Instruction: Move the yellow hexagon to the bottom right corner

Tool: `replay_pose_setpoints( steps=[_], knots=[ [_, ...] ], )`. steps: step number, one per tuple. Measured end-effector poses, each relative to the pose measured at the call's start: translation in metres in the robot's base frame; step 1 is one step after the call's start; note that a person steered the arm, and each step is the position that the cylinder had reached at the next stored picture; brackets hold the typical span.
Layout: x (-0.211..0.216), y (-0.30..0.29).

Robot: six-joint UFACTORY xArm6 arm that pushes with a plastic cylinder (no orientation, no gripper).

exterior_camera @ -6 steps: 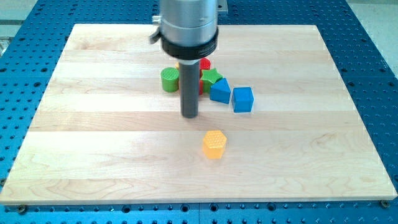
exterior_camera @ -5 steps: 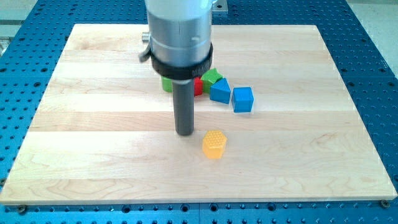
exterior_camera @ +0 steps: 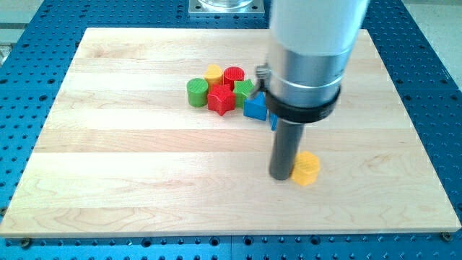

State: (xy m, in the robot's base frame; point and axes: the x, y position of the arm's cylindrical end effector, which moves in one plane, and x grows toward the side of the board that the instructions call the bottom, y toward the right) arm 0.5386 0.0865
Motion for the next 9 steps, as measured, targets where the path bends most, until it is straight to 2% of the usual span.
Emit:
replay_pose_setpoints(
  steps=[2, 4, 6, 8, 9],
  knots=[
    [-0.001, 0.094],
    [-0.032, 0.113],
    [-0.024, 0.126],
    [-0.023, 0.102],
    [-0.049, 0.01]
  ],
)
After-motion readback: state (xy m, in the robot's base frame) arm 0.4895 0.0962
